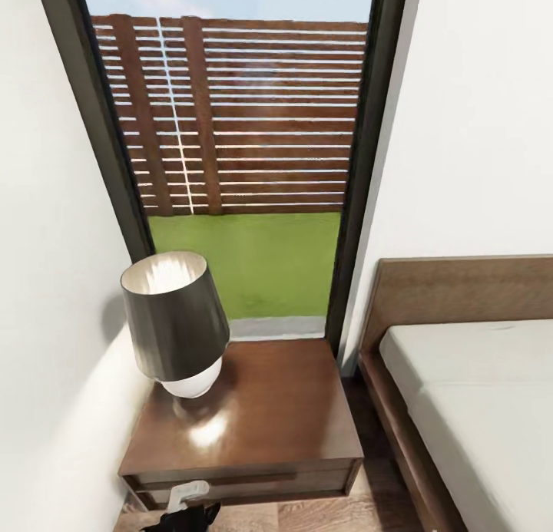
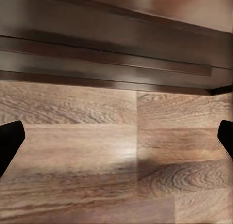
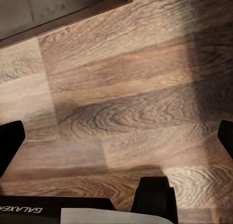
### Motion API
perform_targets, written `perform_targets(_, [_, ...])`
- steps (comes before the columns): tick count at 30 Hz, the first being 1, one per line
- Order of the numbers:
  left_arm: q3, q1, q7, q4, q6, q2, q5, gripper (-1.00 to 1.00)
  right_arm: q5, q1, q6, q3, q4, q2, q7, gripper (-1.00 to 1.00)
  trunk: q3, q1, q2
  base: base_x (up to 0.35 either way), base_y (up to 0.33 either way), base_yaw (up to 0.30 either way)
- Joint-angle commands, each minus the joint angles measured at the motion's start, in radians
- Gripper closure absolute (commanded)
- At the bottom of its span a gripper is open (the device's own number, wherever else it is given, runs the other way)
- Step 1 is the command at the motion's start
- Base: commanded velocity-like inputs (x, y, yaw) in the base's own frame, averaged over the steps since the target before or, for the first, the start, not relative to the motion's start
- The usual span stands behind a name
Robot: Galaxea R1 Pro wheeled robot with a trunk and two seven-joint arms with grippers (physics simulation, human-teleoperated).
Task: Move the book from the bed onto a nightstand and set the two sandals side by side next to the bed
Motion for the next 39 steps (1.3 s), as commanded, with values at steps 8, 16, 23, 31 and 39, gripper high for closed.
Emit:
perform_targets(8, [-0.008,-0.001,-0.004,0.001,-0.003,-0.001,0.009,-1.0,-0.01,-0.001,0.001,0.007,0.003,0.0,0.006,-1.0,-0.001,0.0,0.0,0.094,0.001,0.0])
perform_targets(16, [-0.008,-0.001,-0.004,0.001,-0.003,-0.001,0.01,-1.0,-0.012,-0.001,0.001,0.007,0.003,0.0,0.007,-1.0,0.009,-0.011,0.021,0.002,0.0,0.0])
perform_targets(23, [-0.008,-0.001,-0.004,0.001,-0.003,-0.001,0.01,-1.0,-0.011,-0.001,0.001,0.007,0.002,0.0,0.006,-1.0,0.03,-0.038,0.07,0.0,0.0,0.0])
perform_targets(31, [-0.008,-0.001,-0.004,0.001,-0.003,-0.001,0.011,-1.0,-0.012,-0.001,0.002,0.007,0.002,0.0,0.005,-1.0,0.056,-0.069,0.126,0.0,0.0,0.0])
perform_targets(39, [-0.008,-0.001,-0.004,0.001,-0.003,-0.001,0.01,-1.0,-0.012,-0.001,0.001,0.007,0.003,0.0,0.004,-1.0,0.081,-0.099,0.182,0.0,0.0,0.0])
